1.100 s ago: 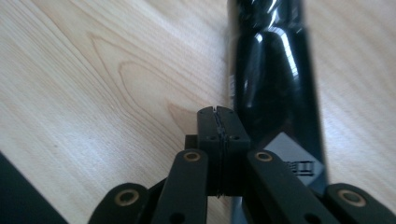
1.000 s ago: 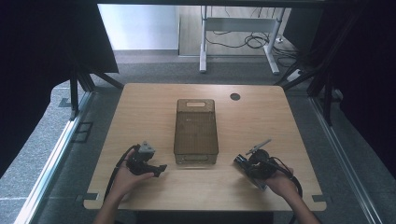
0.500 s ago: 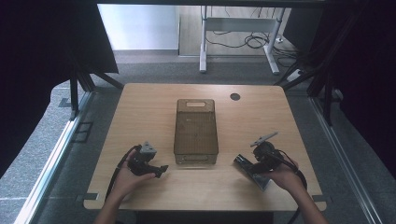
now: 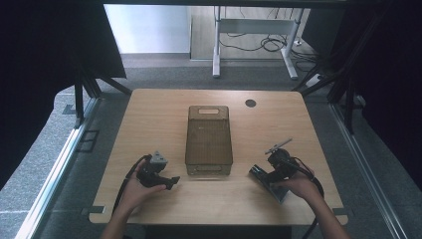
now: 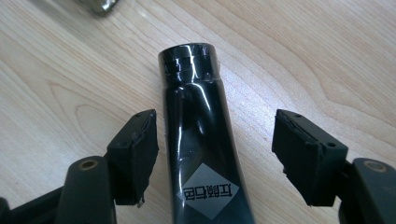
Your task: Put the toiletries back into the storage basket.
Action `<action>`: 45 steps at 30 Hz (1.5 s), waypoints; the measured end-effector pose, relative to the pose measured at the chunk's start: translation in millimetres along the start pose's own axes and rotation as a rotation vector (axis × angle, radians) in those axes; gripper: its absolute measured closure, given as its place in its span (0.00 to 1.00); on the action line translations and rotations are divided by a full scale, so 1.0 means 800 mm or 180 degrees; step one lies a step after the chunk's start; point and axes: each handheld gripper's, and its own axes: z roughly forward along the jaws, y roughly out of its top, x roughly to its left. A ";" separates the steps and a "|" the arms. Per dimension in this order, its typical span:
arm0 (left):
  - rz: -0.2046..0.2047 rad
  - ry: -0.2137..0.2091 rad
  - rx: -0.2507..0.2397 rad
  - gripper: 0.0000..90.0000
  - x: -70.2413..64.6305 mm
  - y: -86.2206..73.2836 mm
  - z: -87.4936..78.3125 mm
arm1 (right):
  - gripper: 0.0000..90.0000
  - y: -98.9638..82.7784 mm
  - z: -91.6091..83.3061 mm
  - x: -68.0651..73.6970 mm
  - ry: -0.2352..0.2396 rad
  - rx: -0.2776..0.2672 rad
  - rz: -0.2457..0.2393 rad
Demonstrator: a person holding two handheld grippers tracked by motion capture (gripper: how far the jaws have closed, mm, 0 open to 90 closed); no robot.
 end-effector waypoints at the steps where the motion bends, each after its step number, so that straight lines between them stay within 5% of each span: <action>1: 0.0002 0.0000 0.0003 0.27 0.000 0.000 0.000 | 0.34 0.000 0.002 0.000 0.0009 0.0011 0.0003; 18: 0.0014 -0.0005 0.0014 0.27 -0.001 0.000 0.002 | 0.30 -0.001 0.024 0.002 -0.0033 0.0224 -0.0061; 29: 0.0018 -0.0004 0.0023 0.27 -0.001 0.000 0.002 | 0.37 -0.005 0.047 0.006 -0.0007 0.0393 -0.0168; 45: 0.0032 0.0003 0.0027 0.27 -0.003 0.001 0.002 | 0.49 -0.004 0.044 0.005 0.0065 0.0456 -0.0202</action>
